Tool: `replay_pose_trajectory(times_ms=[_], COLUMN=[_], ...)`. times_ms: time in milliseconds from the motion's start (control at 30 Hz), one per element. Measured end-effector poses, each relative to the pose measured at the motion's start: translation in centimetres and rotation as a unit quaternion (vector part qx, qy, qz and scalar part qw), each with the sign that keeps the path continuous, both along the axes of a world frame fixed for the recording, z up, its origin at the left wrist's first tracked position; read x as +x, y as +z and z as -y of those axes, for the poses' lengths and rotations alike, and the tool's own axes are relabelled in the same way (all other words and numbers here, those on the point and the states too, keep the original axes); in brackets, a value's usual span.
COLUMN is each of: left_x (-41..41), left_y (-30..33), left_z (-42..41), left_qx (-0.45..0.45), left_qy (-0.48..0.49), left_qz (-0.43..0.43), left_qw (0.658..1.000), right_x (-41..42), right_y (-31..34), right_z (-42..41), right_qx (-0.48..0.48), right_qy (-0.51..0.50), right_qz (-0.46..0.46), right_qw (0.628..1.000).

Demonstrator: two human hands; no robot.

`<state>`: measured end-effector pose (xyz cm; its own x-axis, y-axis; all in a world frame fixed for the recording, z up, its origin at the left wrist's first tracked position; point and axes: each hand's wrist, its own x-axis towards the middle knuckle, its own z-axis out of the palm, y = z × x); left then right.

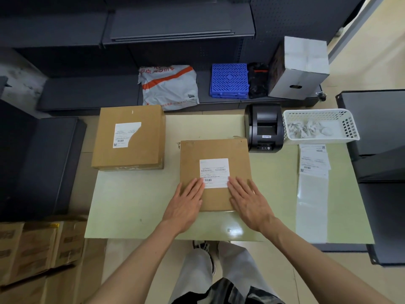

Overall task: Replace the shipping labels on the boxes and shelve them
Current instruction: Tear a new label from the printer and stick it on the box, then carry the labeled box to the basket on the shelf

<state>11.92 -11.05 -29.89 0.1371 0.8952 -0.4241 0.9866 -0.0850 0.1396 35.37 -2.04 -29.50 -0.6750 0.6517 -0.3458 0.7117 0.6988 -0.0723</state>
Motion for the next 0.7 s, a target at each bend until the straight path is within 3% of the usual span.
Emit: replay_pose_trajectory(times_ms=[67,133,233,300,433,700], left_x=[-0.6,-0.9,-1.0,-1.2,-1.6,-1.9], left_y=[0.4,0.7,1.0,1.1,0.4,-1.5], left_z=[0.1,-0.2,-1.4,-2.3,-3.4,-4.1], left_qx=[0.026,0.073,0.051,0.015,-0.023,-0.050], left_qy=[0.051,0.191,0.439,0.528,0.562,0.563], left_qz=[0.058,0.152,0.283,0.345,0.389,0.446], left_qw=[0.997,0.967,0.851,0.776,0.729,0.694], right_x=[0.5,1.0,1.0,0.5,-0.2,-0.8], right_y=[0.6,1.0,1.4,1.6,1.3,-1.4], right_z=[-0.2,-0.6,-1.8,-2.9,-4.1,-3.8], right_qx=[-0.002,-0.016,-0.093,-0.184,-0.298,-0.355], right_qy=[-0.052,-0.152,-0.312,-0.415,-0.513,-0.514], right_qz=[-0.027,-0.082,-0.148,-0.188,-0.258,-0.353], right_qw=[0.998,0.985,0.934,0.871,0.762,0.696])
